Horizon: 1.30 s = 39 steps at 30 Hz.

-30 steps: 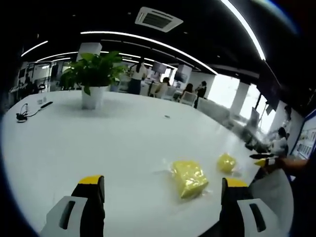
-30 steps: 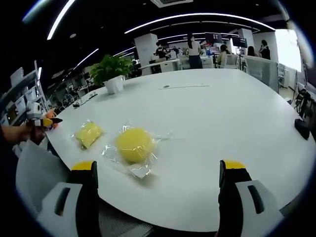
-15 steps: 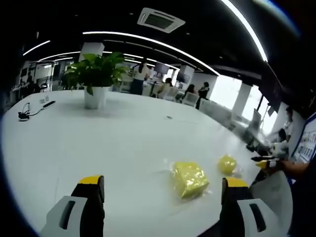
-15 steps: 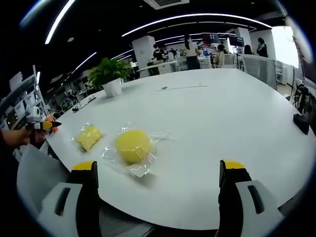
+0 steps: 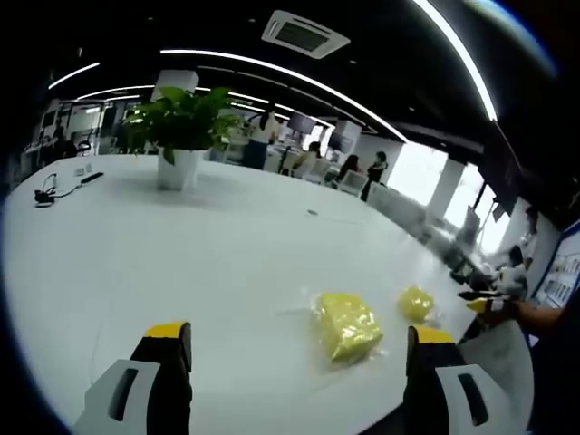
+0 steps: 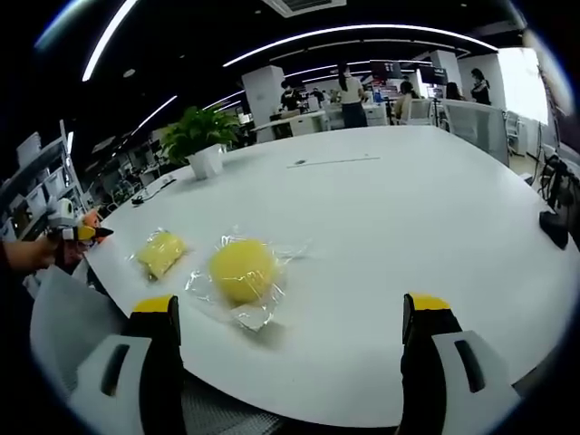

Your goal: Compare the silicone blocks by pressing each to a similar depth, holding the contact briefly, and releasing to observe deformation and rebound differences across the visible hardness samples.

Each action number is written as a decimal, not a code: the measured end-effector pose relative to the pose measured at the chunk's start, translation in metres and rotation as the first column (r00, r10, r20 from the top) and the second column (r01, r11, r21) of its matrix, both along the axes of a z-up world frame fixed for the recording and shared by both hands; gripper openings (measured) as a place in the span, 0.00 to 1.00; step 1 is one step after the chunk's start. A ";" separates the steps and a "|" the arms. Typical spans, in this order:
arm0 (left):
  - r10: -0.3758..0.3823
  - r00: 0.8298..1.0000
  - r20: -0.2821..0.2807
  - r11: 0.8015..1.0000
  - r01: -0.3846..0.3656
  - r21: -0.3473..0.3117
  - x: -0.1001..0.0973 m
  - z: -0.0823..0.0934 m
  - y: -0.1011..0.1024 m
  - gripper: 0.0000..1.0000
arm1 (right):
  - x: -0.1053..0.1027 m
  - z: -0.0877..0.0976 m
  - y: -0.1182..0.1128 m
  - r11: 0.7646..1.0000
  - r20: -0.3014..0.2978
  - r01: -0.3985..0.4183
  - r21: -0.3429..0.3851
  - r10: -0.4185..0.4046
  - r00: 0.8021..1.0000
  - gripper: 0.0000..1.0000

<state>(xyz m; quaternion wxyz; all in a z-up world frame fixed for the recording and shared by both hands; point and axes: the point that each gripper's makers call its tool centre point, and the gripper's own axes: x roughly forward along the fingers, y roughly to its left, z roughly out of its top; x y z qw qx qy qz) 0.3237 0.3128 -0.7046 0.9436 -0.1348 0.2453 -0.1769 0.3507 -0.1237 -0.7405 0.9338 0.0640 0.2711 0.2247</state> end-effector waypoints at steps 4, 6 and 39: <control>-0.009 1.000 -0.009 1.000 0.009 -0.004 0.002 0.000 -0.001 1.00 | 0.003 0.004 0.000 1.000 0.012 0.007 0.006 -0.008 1.000 0.96; -0.013 1.000 -0.020 1.000 0.013 -0.010 0.006 -0.001 -0.001 1.00 | 0.004 0.004 0.000 1.000 0.013 0.012 0.008 -0.012 1.000 0.96; -0.077 0.979 -0.189 0.989 0.051 -0.137 0.061 -0.039 -0.036 0.95 | -0.007 -0.001 0.004 1.000 -0.006 0.011 0.021 -0.011 1.000 0.96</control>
